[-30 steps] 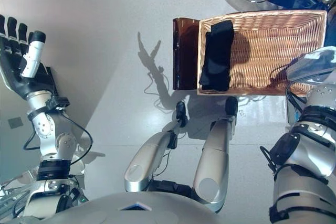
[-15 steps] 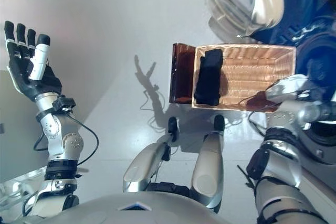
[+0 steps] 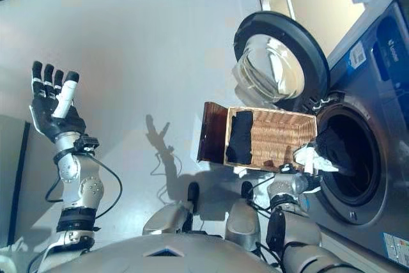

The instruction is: Pick up the clothes and place them into the washing machine

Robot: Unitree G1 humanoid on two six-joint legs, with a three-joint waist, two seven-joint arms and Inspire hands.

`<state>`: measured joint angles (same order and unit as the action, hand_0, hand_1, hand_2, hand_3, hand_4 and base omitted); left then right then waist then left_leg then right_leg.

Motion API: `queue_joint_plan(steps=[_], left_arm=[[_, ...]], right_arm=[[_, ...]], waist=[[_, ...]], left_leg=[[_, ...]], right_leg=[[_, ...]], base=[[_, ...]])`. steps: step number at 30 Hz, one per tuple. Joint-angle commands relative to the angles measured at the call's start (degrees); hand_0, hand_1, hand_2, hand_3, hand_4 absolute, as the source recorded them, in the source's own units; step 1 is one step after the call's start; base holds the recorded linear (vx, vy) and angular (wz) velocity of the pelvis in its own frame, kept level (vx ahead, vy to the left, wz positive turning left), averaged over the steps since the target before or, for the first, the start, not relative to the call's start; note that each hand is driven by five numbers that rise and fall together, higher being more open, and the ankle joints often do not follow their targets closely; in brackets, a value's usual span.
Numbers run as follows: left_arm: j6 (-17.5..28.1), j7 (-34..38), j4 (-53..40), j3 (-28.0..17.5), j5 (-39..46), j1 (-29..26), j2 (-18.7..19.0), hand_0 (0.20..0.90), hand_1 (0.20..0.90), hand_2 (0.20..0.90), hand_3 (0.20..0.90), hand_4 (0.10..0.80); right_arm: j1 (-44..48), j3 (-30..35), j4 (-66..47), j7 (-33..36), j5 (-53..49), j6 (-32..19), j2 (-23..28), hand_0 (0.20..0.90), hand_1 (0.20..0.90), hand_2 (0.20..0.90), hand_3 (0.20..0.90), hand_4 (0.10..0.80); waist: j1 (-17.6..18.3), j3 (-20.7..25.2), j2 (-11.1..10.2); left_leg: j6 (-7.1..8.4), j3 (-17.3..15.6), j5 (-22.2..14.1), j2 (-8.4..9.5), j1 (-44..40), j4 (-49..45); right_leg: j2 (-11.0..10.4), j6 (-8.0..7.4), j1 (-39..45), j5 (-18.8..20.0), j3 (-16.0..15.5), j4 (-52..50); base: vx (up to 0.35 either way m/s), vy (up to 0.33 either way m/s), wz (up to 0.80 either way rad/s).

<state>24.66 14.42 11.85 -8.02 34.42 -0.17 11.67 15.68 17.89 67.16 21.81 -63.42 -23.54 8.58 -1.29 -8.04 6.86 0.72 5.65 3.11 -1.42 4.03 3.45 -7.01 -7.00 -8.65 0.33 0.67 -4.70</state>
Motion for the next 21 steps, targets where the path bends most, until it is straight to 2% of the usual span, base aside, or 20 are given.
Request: queue_joint_plan(steps=[1, 3, 6, 11, 12, 14, 15, 17, 19, 21], left_arm=[[3.6, -1.5, -1.0, -2.1, -2.5, -2.6, 2.6, 0.9, 0.9, 0.9, 0.9, 0.8], [3.5, -1.9, -1.0, -2.2, -2.8, -1.8, 2.5, 0.9, 0.9, 0.9, 0.9, 0.8], [3.8, -1.7, -1.2, -2.1, -3.0, -2.0, 2.5, 0.9, 0.9, 0.9, 0.9, 0.8], [4.0, -2.2, -1.4, -2.0, -3.8, -1.0, 3.8, 0.9, 0.9, 0.9, 0.9, 0.8], [4.0, -2.7, -1.3, -2.6, -4.4, -0.5, 4.7, 0.9, 0.9, 0.9, 0.9, 0.8], [4.0, -2.7, -1.4, -2.8, -4.5, -0.2, 5.0, 0.9, 0.9, 0.9, 0.9, 0.8], [3.8, -3.0, -2.2, -3.2, -4.9, 0.4, 5.4, 0.9, 0.9, 0.9, 0.9, 0.8], [3.8, -3.0, -2.3, -3.2, -5.0, 0.4, 5.4, 0.9, 0.9, 0.9, 0.9, 0.8], [3.7, -3.6, -3.7, -3.7, -5.7, 1.0, 5.9, 0.9, 0.9, 0.9, 0.9, 0.8], [4.2, -3.7, -5.0, -4.0, -7.2, 1.5, 6.4, 0.9, 0.9, 0.9, 0.9, 0.8]], right_arm=[[-1.3, -0.4, -1.1, -2.5, 0.3, -1.1, 0.7, 0.9, 0.9, 0.9, 0.9, 0.8], [-2.8, -2.1, -0.9, -3.4, 2.3, -0.1, -0.2, 0.9, 0.9, 0.9, 0.9, 0.8], [-3.0, -5.3, 0.6, -3.6, 7.1, 2.2, 0.2, 0.9, 0.9, 0.9, 0.9, 0.8], [-3.1, -17.0, -1.2, -4.9, 25.2, 6.7, 1.2, 0.9, 0.9, 0.9, 0.9, 0.8], [-3.0, -23.1, -4.1, -5.5, 34.9, 8.4, 2.3, 0.9, 0.9, 0.9, 0.9, 0.8], [-3.3, -25.0, -5.8, -5.8, 37.8, 9.0, 2.8, 0.9, 0.9, 0.9, 0.9, 0.8], [-3.6, -29.5, -8.4, -5.8, 46.8, 10.3, 4.0, 0.9, 0.9, 0.9, 0.9, 0.8], [-3.7, -29.6, -8.5, -5.7, 46.9, 10.4, 4.0, 0.9, 0.9, 0.9, 0.9, 0.8], [-3.6, -35.3, -11.9, -5.0, 62.1, 12.9, 7.0, 0.9, 0.9, 0.9, 0.9, 0.8], [-3.9, -37.5, -13.6, -4.6, 70.7, 13.8, 9.2, 0.9, 0.9, 0.9, 0.9, 0.8]], waist=[[-1.6, 5.0, -3.4], [-1.8, 6.7, -4.6], [-2.1, 7.5, -5.5], [-3.4, 7.9, -8.2], [-3.8, 7.8, -9.2], [-4.0, 7.8, -9.7], [-4.4, 7.8, -10.6], [-4.3, 7.8, -10.6], [-5.0, 7.6, -11.7], [-5.0, 7.3, -12.4]], left_leg=[[4.02, 1.1, -1.1, 0.43, 0.3, 0.1], [4.19, 1.2, -1.1, 0.34, -0.8, 1.2], [4.12, 1.0, -1.1, 0.3, -1.0, 1.3], [3.73, 1.0, -1.1, -0.31, -2.3, 1.4], [3.72, 1.4, -1.2, -0.54, -2.6, 1.5], [3.67, 1.6, -1.2, -0.62, -2.7, 1.5], [3.62, 1.9, -1.2, -0.84, -2.7, 1.5], [3.62, 2.0, -1.2, -0.84, -2.7, 1.5], [3.54, 2.6, -1.2, -1.1, -2.1, 1.5], [3.47, 3.0, -1.2, -1.12, -1.5, 1.5]], right_leg=[[-0.5, 1.49, 2.9, -0.8, 0.3, 4.7], [-1.5, 0.36, 4.4, 1.4, -0.1, 7.8], [-2.0, -0.12, 5.2, 2.3, -0.5, 9.0], [-1.2, 0.14, 6.5, 2.1, -0.8, 8.2], [-1.0, 0.11, 7.1, 1.8, -1.1, 8.2], [-0.9, 0.15, 7.3, 1.7, -1.3, 8.1], [-0.7, 0.13, 7.5, 1.6, -1.6, 8.1], [-0.7, 0.13, 7.6, 1.6, -1.7, 8.1], [-0.7, -0.06, 7.7, 1.5, -2.2, 8.3], [-0.6, -0.32, 7.6, 1.6, -2.6, 8.5]], base=[[0.081, 0.024, 0.05], [0.112, 0.038, 0.03], [0.029, 0.014, 0.02], [0.058, -0.013, 0.02], [0.059, -0.016, 0.02], [0.055, -0.015, 0.06], [0.056, -0.016, 0.06], [0.034, -0.01, 0.08], [0.047, -0.001, 0.18], [0.025, 0.004, 0.19]])
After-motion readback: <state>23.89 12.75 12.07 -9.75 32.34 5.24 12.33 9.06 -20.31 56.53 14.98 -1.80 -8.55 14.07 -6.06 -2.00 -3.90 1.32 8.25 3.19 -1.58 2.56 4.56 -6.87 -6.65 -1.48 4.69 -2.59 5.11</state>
